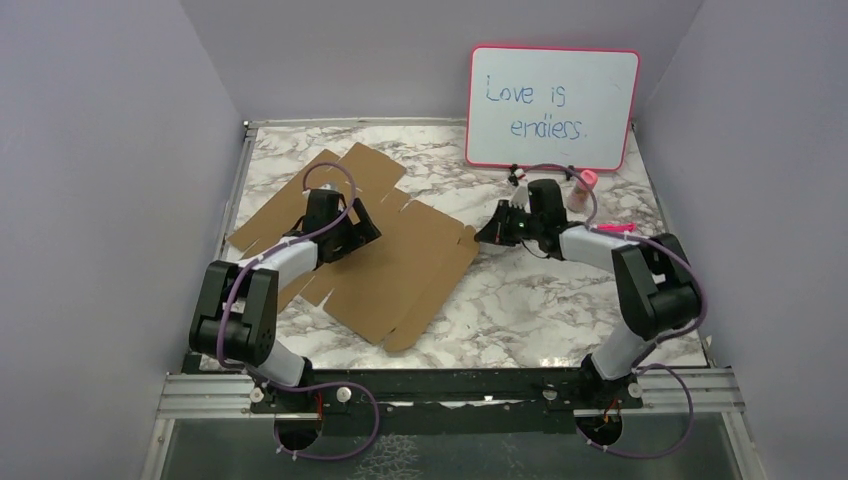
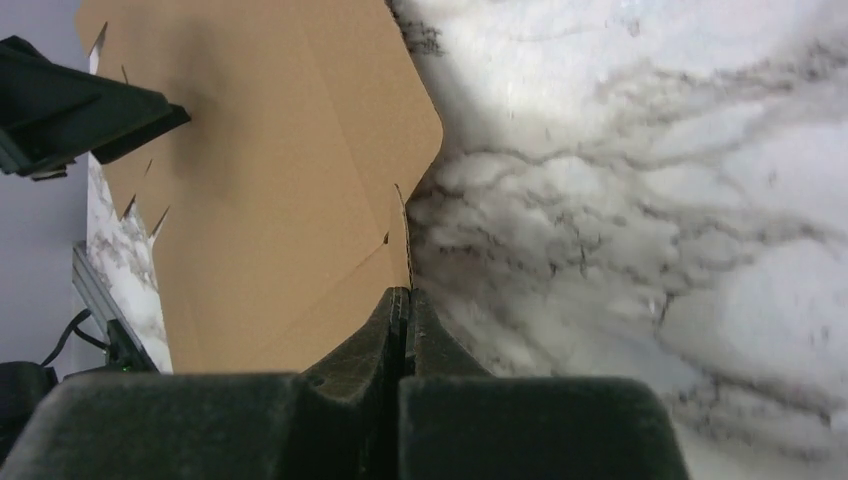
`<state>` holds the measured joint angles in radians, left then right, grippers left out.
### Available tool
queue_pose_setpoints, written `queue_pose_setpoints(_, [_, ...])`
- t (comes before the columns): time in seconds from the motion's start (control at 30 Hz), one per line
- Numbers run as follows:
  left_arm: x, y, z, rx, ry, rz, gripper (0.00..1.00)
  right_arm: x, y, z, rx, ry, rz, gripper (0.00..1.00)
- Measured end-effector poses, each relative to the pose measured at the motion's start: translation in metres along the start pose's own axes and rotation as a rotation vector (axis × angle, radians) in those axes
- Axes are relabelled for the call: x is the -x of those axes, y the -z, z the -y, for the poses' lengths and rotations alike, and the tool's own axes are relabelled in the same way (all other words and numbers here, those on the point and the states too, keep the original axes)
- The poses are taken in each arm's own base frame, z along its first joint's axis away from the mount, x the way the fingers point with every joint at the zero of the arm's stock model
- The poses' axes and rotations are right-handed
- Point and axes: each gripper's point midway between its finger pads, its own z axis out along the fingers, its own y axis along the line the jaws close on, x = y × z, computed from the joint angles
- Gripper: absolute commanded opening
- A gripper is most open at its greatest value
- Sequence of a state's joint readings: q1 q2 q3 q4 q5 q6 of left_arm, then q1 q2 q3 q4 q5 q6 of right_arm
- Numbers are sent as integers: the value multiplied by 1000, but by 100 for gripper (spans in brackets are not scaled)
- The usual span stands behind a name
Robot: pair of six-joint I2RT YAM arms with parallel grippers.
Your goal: Fold the paper box
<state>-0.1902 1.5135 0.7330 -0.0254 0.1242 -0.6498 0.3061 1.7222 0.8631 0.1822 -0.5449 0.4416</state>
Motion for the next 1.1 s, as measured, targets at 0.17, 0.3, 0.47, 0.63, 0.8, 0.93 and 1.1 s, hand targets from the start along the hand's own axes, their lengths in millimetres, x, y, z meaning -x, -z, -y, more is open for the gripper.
queue_pose_setpoints(0.17, [-1, -6, 15, -32, -19, -22, 99, -18, 35, -3, -56, -23, 52, 1])
queue_pose_setpoints(0.3, [-4, -12, 27, -51, -37, -39, 99, -42, 60, -2, -90, -48, 72, 1])
queue_pose_setpoints(0.47, [1, -15, 41, -82, -49, -30, 99, -71, 83, -5, -87, -83, 66, 15])
queue_pose_setpoints(0.63, [13, -13, 53, -103, -63, -6, 99, -88, 95, -6, -97, -89, 42, 36])
queue_pose_setpoints(0.8, [26, 0, 45, -65, -61, 20, 99, -77, 97, -5, -124, -44, 48, 47])
queue_pose_setpoints(0.93, [51, 19, 23, -5, -22, 81, 99, -42, 84, -10, -118, 17, 57, 52])
queue_pose_setpoints(1.1, [73, 43, -12, 75, 32, 156, 99, -11, 47, -13, -51, 57, 32, 55])
